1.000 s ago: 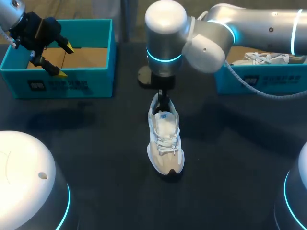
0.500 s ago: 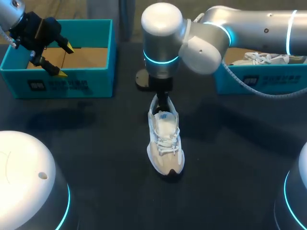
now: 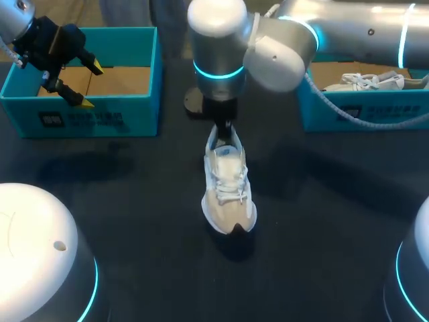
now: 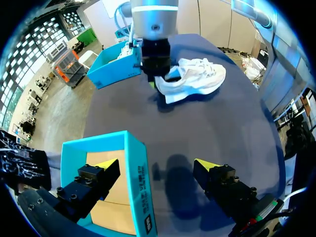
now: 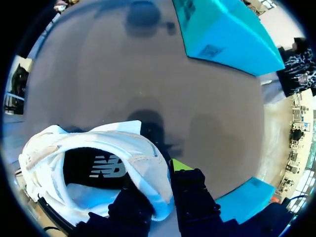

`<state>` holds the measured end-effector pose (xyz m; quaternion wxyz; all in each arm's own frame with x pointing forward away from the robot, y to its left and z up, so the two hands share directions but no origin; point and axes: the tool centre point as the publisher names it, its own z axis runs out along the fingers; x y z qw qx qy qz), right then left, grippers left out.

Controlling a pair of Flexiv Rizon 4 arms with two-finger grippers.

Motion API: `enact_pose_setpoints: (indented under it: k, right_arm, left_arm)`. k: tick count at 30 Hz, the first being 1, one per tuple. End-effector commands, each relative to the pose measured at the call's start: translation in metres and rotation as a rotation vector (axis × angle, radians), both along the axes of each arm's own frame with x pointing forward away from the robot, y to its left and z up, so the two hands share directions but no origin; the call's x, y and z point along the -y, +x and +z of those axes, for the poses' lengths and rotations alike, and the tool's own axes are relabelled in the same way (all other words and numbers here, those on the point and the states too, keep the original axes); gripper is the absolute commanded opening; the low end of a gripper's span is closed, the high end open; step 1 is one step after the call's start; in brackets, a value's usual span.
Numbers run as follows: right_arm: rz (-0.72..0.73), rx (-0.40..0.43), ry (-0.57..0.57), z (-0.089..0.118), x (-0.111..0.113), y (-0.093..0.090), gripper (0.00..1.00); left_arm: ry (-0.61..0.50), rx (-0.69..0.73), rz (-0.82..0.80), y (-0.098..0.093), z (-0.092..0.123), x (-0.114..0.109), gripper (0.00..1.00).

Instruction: Take the shoe out of the shoebox, open the shoe tongue, remove and reinsert the insole, then place the shoe into the shoebox

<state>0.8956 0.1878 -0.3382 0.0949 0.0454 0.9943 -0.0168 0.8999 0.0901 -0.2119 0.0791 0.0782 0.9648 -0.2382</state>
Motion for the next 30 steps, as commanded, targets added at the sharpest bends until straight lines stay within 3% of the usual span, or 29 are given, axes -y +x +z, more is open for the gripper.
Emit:
enact_pose_setpoints:
  k: [1,8,16,21,30]
  right_arm:
    - [0.009,0.008,0.009,0.069,0.015,-0.018,0.00]
    - [0.010,0.009,0.071,0.134,0.017,-0.027,0.00]
    - [0.038,0.052,0.052,0.185,0.018,-0.026,0.00]
    - [0.036,0.076,0.034,0.199,0.021,-0.026,0.00]
    - [0.036,0.076,0.034,0.199,0.021,-0.026,0.00]
  left_arm:
    - [0.003,-0.002,-0.001,0.000,0.000,0.000,1.00]
    - [0.003,-0.002,-0.001,0.000,0.000,0.000,1.00]
    - [0.003,-0.002,-0.001,0.000,0.000,0.000,1.00]
    - [0.003,-0.002,-0.001,0.000,0.000,0.000,1.00]
    - [0.003,-0.002,-0.001,0.000,0.000,0.000,1.00]
